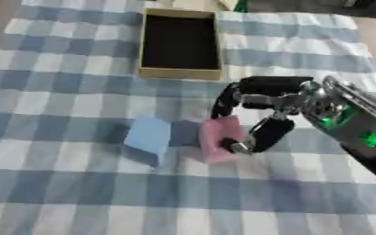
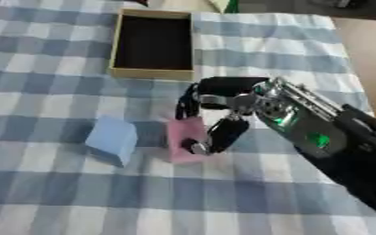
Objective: Pick up objects on the table and place them in the box.
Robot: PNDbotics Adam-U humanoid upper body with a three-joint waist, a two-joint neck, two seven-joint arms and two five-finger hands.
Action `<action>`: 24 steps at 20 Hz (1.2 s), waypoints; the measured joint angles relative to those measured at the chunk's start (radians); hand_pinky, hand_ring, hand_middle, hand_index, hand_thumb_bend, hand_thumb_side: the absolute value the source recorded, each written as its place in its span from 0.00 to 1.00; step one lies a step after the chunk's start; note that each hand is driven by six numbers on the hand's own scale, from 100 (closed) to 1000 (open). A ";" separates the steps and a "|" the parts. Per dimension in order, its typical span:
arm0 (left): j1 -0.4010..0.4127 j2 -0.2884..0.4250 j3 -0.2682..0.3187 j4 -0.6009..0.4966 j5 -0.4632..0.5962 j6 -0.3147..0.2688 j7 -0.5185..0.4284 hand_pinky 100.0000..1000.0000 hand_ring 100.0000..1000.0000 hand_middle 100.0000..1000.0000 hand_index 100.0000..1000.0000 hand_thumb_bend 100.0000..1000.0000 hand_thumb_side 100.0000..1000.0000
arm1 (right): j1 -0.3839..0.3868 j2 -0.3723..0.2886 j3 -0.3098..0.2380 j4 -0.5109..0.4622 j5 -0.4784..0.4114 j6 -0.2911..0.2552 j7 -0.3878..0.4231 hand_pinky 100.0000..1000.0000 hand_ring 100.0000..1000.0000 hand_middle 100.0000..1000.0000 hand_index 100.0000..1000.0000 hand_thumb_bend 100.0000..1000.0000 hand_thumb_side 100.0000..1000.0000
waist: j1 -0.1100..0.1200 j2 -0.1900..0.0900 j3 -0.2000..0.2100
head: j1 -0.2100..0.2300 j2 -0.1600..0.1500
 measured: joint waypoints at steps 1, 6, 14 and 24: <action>0.000 0.000 0.000 0.000 0.000 0.000 0.000 0.67 0.58 0.58 0.86 0.00 0.91 | 0.002 0.001 -0.001 0.000 -0.004 0.006 -0.007 0.71 0.60 0.33 0.49 0.00 0.00 | 0.000 0.000 0.000 | 0.000 0.000; 0.000 0.000 0.000 0.000 0.001 0.000 0.000 0.67 0.58 0.58 0.86 0.00 0.91 | 0.006 0.008 -0.004 0.006 -0.014 0.037 -0.053 0.67 0.53 0.18 0.39 0.00 0.00 | 0.000 0.000 0.000 | -0.001 0.000; 0.000 0.000 0.000 0.000 0.001 -0.001 -0.001 0.67 0.58 0.58 0.86 0.00 0.91 | 0.010 0.007 -0.035 -0.021 -0.068 0.082 -0.077 0.66 0.51 0.14 0.38 0.00 0.00 | 0.000 0.000 -0.007 | -0.002 0.000; 0.001 0.000 0.000 0.000 0.001 -0.001 -0.001 0.67 0.58 0.58 0.85 0.00 0.91 | -0.056 -0.053 -0.121 -0.137 -0.217 0.157 0.002 0.66 0.51 0.14 0.38 0.00 0.00 | 0.001 0.000 -0.014 | 0.001 0.000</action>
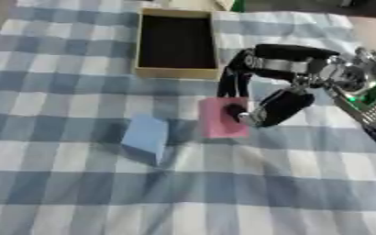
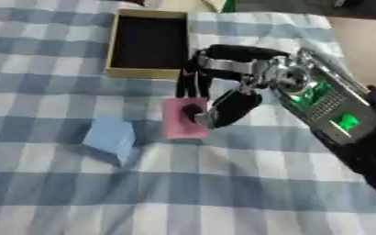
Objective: Pick up objects on the table and place them in the box.
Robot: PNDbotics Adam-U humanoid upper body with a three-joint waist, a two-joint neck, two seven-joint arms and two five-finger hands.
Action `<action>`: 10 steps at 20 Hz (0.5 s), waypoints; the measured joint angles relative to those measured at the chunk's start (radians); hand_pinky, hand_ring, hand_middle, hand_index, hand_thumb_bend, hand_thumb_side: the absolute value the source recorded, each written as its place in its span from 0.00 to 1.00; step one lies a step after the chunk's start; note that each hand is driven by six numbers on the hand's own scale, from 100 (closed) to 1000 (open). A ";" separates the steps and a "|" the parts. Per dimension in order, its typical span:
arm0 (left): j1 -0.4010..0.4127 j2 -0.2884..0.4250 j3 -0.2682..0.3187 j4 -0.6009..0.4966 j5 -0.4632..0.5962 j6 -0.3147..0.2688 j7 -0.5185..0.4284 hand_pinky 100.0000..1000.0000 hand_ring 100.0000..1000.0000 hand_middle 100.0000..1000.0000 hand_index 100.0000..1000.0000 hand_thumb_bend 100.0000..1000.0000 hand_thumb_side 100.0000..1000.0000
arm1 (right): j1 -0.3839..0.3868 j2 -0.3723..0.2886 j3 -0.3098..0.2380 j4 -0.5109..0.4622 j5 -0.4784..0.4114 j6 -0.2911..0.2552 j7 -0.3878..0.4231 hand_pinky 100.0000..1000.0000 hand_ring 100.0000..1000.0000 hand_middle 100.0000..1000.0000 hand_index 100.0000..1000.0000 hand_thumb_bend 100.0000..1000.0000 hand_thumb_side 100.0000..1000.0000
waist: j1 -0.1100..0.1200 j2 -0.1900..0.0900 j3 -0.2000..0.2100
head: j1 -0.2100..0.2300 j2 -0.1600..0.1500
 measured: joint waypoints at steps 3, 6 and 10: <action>0.001 0.000 0.000 0.000 0.000 0.000 0.000 0.67 0.58 0.58 0.85 0.00 0.91 | -0.038 -0.013 -0.022 -0.013 -0.035 0.020 0.022 0.67 0.51 0.14 0.38 0.00 0.00 | 0.000 0.000 -0.001 | 0.000 0.000; 0.003 0.000 0.000 0.000 0.000 0.000 0.000 0.67 0.58 0.58 0.85 0.00 0.91 | -0.079 -0.013 -0.041 -0.014 -0.042 0.029 0.026 0.67 0.51 0.13 0.38 0.00 0.00 | 0.000 0.000 -0.001 | 0.000 0.000; 0.003 0.000 0.000 0.000 0.000 0.000 0.000 0.67 0.58 0.58 0.85 0.00 0.91 | -0.138 0.006 -0.062 0.017 -0.024 0.028 0.012 0.67 0.51 0.13 0.38 0.00 0.00 | 0.000 0.000 0.001 | 0.000 -0.005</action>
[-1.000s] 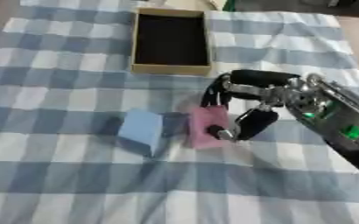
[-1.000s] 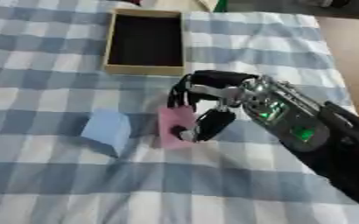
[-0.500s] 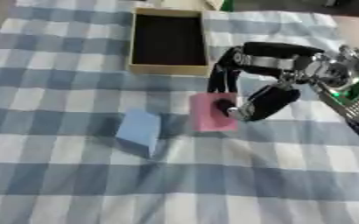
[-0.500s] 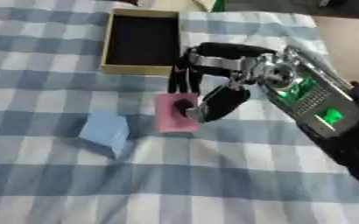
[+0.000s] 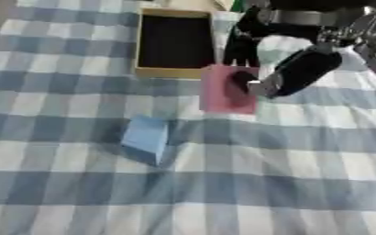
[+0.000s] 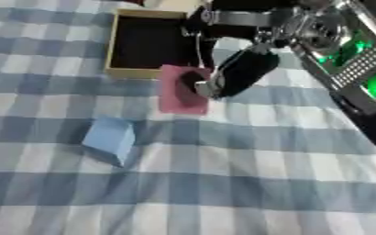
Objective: Pick up objects on the table and place them in the box.
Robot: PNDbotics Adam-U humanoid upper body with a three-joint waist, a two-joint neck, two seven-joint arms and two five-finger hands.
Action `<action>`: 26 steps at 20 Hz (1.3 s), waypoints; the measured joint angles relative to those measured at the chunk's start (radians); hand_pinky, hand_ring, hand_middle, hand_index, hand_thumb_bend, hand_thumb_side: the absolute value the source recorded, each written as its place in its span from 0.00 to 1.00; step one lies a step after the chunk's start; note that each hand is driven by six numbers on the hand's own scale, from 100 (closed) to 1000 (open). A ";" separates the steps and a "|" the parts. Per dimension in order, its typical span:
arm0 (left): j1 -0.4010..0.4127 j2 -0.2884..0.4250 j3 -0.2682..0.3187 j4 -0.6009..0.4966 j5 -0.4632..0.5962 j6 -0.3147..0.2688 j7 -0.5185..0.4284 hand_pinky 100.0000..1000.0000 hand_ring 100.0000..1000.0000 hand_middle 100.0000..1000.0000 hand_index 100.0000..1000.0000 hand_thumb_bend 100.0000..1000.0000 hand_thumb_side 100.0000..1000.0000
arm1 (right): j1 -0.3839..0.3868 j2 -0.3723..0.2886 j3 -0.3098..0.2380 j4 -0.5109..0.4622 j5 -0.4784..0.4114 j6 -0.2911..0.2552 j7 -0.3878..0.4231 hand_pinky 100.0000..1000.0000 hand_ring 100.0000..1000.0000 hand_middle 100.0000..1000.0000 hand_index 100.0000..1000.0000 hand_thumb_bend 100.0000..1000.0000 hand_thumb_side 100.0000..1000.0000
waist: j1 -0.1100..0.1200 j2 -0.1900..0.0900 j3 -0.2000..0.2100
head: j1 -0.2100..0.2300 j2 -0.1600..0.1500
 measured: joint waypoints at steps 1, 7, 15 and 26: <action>0.000 0.000 0.000 0.000 0.000 0.000 0.000 0.67 0.58 0.58 0.85 0.00 0.91 | -0.020 0.012 -0.002 0.022 0.011 -0.002 -0.003 0.68 0.51 0.13 0.38 0.00 0.00 | 0.000 0.000 0.001 | 0.000 -0.003; 0.000 0.000 0.000 0.000 0.000 0.001 -0.003 0.67 0.58 0.58 0.85 0.00 0.91 | -0.147 0.114 -0.012 0.234 0.105 -0.036 -0.030 0.68 0.51 0.13 0.38 0.00 0.00 | 0.000 0.003 0.012 | -0.009 -0.010; -0.007 0.000 -0.007 0.000 0.002 0.000 -0.010 0.67 0.58 0.58 0.85 0.00 0.91 | -0.267 0.264 -0.074 0.567 0.321 -0.137 -0.118 0.68 0.52 0.13 0.38 0.00 0.00 | 0.001 0.019 0.033 | -0.031 -0.022; -0.023 -0.001 -0.013 0.000 0.005 -0.002 -0.019 0.67 0.58 0.59 0.85 0.00 0.91 | -0.311 0.382 -0.113 0.836 0.523 -0.256 -0.186 0.68 0.53 0.16 0.39 0.00 0.00 | -0.003 0.034 0.062 | -0.054 -0.031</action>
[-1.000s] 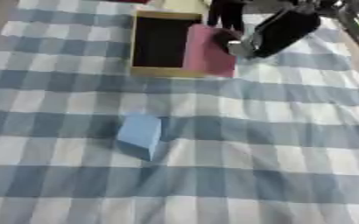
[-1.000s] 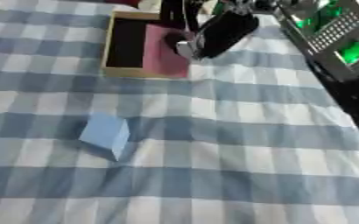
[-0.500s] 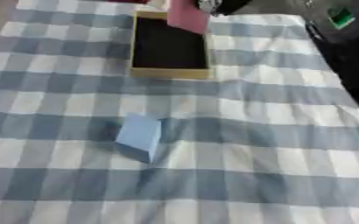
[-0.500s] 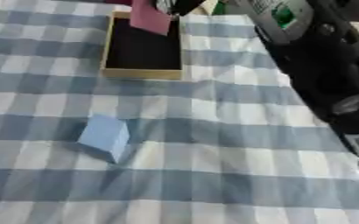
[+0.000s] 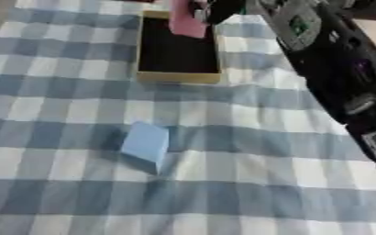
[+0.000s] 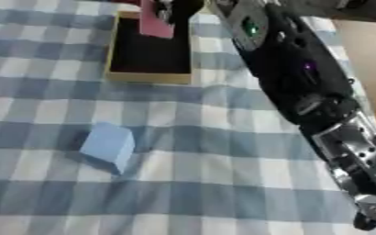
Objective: Pick up objects on the table and place them in the box.
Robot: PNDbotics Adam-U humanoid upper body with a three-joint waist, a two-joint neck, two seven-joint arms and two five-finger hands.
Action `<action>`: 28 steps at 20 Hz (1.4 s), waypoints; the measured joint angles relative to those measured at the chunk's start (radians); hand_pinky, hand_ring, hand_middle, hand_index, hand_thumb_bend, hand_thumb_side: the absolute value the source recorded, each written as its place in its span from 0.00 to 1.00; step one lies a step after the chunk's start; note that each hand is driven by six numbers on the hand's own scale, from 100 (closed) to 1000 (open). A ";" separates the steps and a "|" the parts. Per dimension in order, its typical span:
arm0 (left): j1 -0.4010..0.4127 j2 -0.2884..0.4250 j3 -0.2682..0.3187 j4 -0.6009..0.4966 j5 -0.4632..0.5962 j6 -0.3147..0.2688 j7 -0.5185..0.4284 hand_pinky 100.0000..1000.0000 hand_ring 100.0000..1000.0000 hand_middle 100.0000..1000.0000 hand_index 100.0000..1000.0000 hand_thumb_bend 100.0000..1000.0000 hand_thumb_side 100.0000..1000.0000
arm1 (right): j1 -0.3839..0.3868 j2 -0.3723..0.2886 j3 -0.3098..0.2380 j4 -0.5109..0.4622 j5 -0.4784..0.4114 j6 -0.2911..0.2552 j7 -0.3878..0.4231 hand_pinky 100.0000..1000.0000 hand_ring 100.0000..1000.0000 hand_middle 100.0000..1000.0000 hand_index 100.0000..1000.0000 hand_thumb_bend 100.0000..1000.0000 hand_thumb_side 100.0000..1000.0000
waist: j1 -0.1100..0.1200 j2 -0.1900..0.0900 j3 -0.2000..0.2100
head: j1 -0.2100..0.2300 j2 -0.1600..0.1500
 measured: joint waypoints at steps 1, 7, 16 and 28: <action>0.000 -0.001 0.000 0.000 0.000 0.000 0.000 0.67 0.58 0.59 0.85 0.00 0.91 | 0.000 0.007 0.003 0.017 0.014 -0.011 0.001 0.68 0.53 0.17 0.40 0.00 0.00 | 0.000 0.000 0.001 | -0.001 0.000; -0.001 -0.007 0.000 0.000 0.003 -0.001 -0.002 0.67 0.58 0.58 0.85 0.00 0.92 | 0.000 0.039 0.009 0.115 0.111 -0.074 -0.028 0.70 0.62 0.36 0.54 0.00 0.00 | -0.001 0.000 0.006 | -0.007 0.000; -0.001 -0.008 0.000 0.000 0.004 0.001 -0.004 0.67 0.58 0.59 0.85 0.00 0.92 | 0.001 0.061 -0.008 0.176 0.250 -0.124 -0.112 0.81 0.82 0.64 0.80 0.19 0.11 | -0.001 0.000 0.007 | -0.009 0.000; -0.001 -0.007 -0.003 0.000 0.004 0.006 -0.012 0.67 0.58 0.59 0.85 0.00 0.92 | 0.011 0.031 -0.012 0.011 0.191 -0.087 -0.101 0.80 0.80 0.58 0.77 0.11 0.15 | 0.000 -0.001 -0.006 | -0.001 0.000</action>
